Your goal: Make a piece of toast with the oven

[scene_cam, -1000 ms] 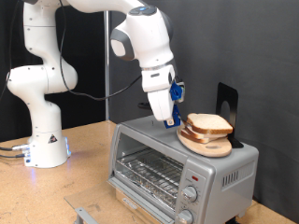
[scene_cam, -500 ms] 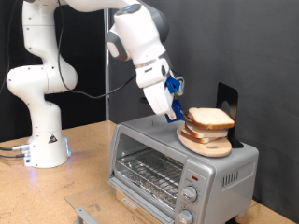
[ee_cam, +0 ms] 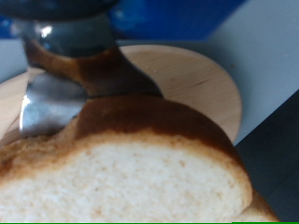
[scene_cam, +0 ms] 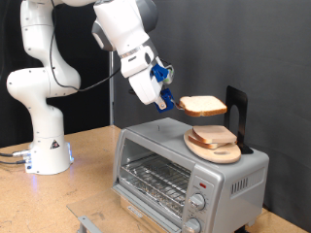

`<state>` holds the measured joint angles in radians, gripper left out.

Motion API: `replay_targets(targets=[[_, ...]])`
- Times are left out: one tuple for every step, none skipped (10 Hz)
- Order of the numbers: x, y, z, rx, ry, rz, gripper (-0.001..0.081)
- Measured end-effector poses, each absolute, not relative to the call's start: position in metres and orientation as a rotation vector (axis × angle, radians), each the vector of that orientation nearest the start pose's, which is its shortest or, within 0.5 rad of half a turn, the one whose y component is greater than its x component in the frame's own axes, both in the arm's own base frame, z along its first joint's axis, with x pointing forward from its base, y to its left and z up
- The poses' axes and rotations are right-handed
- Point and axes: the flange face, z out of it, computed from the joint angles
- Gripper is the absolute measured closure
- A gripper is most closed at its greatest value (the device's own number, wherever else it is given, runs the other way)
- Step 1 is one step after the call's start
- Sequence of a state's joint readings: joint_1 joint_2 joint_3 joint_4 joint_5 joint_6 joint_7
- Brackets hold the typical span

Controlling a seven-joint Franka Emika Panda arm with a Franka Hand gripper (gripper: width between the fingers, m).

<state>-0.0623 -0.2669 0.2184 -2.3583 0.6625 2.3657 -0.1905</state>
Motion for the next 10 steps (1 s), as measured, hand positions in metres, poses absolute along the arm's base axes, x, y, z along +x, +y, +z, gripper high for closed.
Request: replay_targets(targets=[[0.479,0.085,0.458,-2.652,0.105,-0.398,0.0369],[0.477,0.08,0.454,-2.648,0.116,-0.413,0.0369],[0.471,0.071,0.45,-2.644,0.13,-0.416,0.0369],[0.464,0.058,0.446,-2.645,0.138,-0.415,0.0369],[0.456,0.044,0.444,-2.647,0.138,-0.412,0.0369],[0.449,0.03,0.442,-2.645,0.129,-0.411,0.0369],[0.441,0.017,0.442,-2.638,0.119,-0.413,0.0369],[0.433,0.004,0.443,-2.628,0.104,-0.419,0.0369],[0.424,-0.007,0.444,-2.616,0.082,-0.42,0.0369],[0.414,-0.018,0.446,-2.602,0.062,-0.422,0.0369]])
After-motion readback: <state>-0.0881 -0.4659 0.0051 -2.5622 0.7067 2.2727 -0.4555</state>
